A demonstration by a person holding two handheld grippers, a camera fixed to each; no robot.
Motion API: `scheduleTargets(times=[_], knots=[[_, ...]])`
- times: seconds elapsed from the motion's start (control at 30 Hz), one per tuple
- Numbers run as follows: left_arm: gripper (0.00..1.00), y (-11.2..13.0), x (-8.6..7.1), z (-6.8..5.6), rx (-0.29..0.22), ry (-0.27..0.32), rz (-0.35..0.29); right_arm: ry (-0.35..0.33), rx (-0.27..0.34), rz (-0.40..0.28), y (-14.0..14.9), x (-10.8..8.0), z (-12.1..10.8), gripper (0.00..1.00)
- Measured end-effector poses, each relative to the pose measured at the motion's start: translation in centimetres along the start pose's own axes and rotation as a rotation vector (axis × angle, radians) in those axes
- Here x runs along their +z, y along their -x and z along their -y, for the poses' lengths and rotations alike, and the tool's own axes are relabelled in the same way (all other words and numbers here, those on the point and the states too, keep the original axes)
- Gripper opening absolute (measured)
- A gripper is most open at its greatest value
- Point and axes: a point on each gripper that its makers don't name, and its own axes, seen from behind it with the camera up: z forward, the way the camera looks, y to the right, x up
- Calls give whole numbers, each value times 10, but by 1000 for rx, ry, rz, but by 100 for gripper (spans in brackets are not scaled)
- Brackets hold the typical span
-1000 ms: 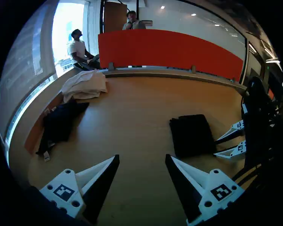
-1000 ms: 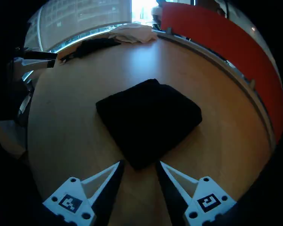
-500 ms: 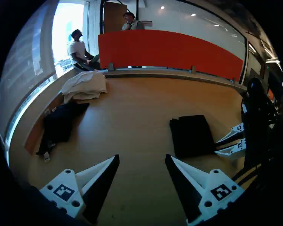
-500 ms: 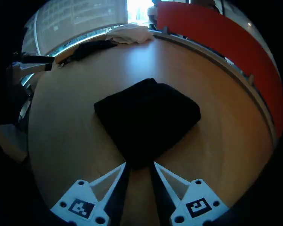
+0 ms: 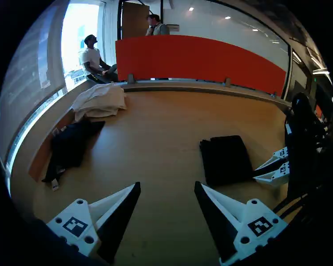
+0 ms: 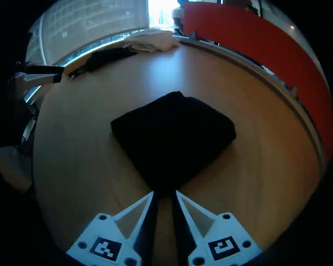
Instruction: Fold towel
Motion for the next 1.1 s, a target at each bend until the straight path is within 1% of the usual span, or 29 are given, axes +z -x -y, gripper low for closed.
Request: scheduleTargets(times=[0.2,0.4,0.57,0.77,0.97,1.1], knots=[[90,1,0,0,-1,0,2,5,-4,0,0,-1,-2,7],[90,1,0,0,-4,1,2,11,-5,-11,-5,-3,-4,6],[90,1,0,0,-5,1,1,27,-19,-33,-17,-9,-10,6],[90,-3,1,-2,-3,6,-6,50,-31,-96,-52,-23,-20,6],[90,-10,1,-5,4,14,-16,76,-45,-161,-91,-44,-31,6],[90,-13,2,-7,10,19,-22,90,-59,-200,-113,-61,-36,6]])
